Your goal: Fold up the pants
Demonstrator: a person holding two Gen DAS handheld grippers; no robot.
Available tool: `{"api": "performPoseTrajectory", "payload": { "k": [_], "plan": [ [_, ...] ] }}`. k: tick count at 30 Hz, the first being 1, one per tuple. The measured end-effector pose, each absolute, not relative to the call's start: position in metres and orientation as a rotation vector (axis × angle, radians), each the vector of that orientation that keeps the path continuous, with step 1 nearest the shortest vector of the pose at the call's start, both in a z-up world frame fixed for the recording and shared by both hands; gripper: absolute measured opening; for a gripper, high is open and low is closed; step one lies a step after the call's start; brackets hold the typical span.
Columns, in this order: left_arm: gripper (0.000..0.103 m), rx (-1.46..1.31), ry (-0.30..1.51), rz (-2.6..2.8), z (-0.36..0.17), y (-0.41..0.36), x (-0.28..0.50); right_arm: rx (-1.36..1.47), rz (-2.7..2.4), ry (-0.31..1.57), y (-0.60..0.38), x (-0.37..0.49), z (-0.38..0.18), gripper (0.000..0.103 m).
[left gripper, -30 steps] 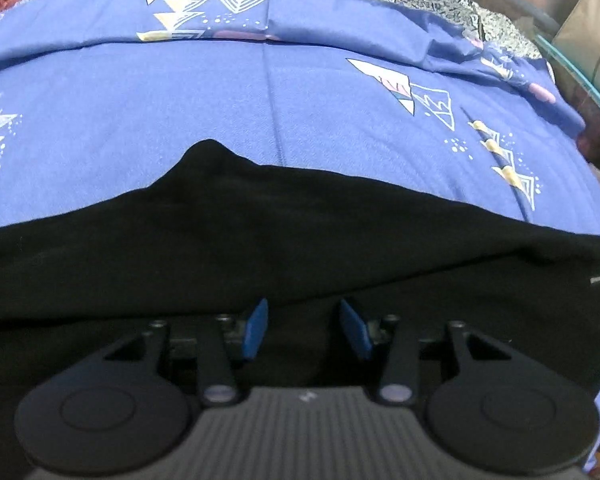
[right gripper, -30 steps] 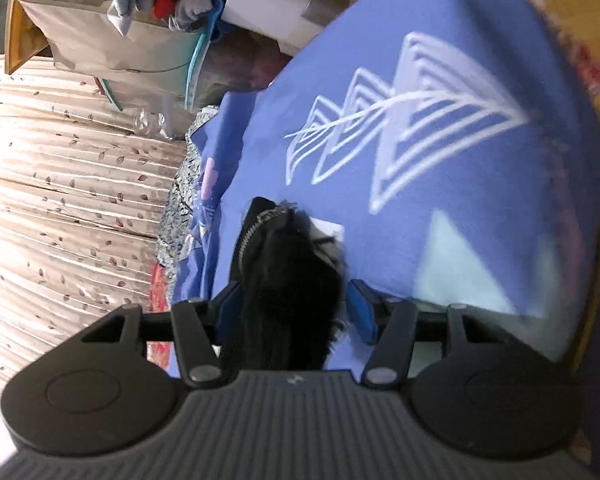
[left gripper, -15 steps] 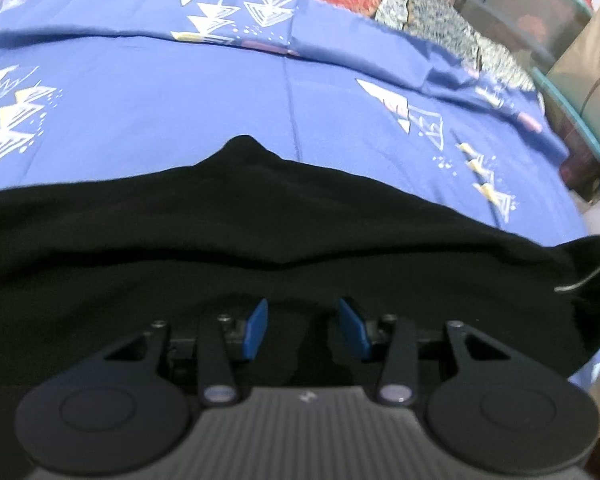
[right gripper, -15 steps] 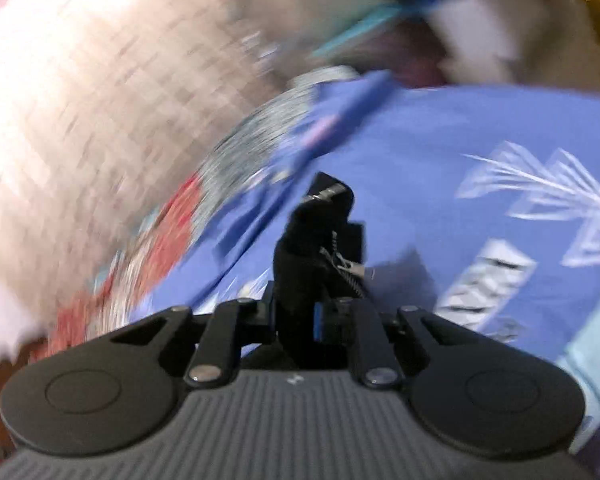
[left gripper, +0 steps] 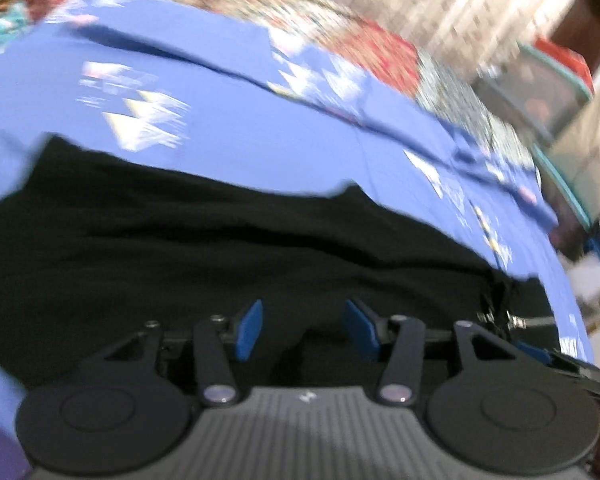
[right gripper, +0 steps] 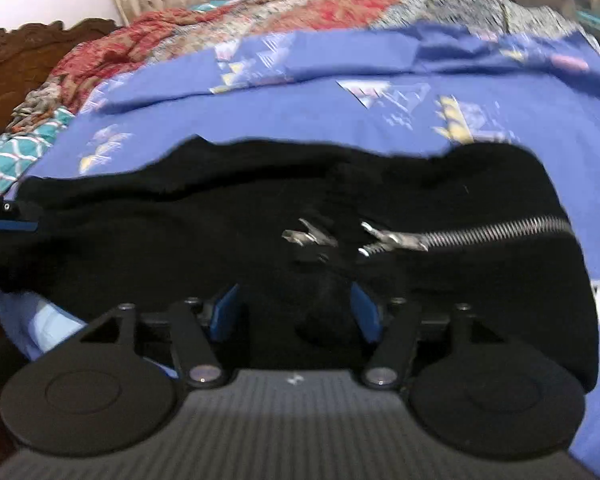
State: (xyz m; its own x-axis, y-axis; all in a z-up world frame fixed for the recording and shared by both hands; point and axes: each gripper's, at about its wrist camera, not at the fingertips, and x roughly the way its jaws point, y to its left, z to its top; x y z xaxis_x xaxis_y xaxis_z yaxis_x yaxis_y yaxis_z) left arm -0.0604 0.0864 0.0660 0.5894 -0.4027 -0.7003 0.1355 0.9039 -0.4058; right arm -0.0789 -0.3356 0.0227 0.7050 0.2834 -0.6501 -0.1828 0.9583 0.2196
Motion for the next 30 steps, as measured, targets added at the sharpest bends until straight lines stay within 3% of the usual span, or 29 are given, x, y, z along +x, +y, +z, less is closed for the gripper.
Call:
{"api": "performPoseTrajectory", "payload": {
  "k": [3, 7, 10, 11, 12, 16, 25, 28, 30],
  "plan": [
    [0.055, -0.388, 0.83, -0.233, 0.073, 0.13, -0.072, 0.236, 0.279, 0.684, -0.349, -0.078, 0.043, 0.061],
    [0.067, -0.452, 0.814, -0.082, 0.066, 0.175, -0.07, 0.342, 0.146, 0.647, -0.366, -0.066, 0.039, 0.04],
    [0.078, -0.548, 0.837, -0.028, 0.053, 0.196, -0.064, 0.433, 0.045, 0.744, -0.372, -0.047, 0.008, 0.036],
    [0.083, -0.577, 0.839, -0.021, 0.05, 0.201, -0.063, 0.448, 0.011, 0.787, -0.371, -0.041, -0.003, 0.028],
    [0.085, -0.603, 0.841, -0.012, 0.046, 0.208, -0.063, 0.446, -0.019, 0.769, -0.369, -0.041, -0.003, 0.027],
    [0.098, -0.64, 0.818, 0.02, 0.038, 0.226, -0.067, 0.354, -0.083, 0.715, -0.341, -0.043, 0.031, 0.029],
    [0.099, -0.603, 0.849, -0.059, 0.026, 0.227, -0.045, 0.256, 0.577, 0.879, -0.163, 0.013, 0.03, 0.027],
    [0.1, -0.578, 0.839, -0.087, 0.028, 0.229, -0.057, 0.128, 0.718, 0.864, -0.105, 0.019, 0.034, 0.029],
    [0.1, -0.643, 0.838, -0.091, 0.023, 0.243, -0.068, 0.038, 0.807, 0.832, -0.068, 0.017, 0.044, 0.039]
  ]
}}
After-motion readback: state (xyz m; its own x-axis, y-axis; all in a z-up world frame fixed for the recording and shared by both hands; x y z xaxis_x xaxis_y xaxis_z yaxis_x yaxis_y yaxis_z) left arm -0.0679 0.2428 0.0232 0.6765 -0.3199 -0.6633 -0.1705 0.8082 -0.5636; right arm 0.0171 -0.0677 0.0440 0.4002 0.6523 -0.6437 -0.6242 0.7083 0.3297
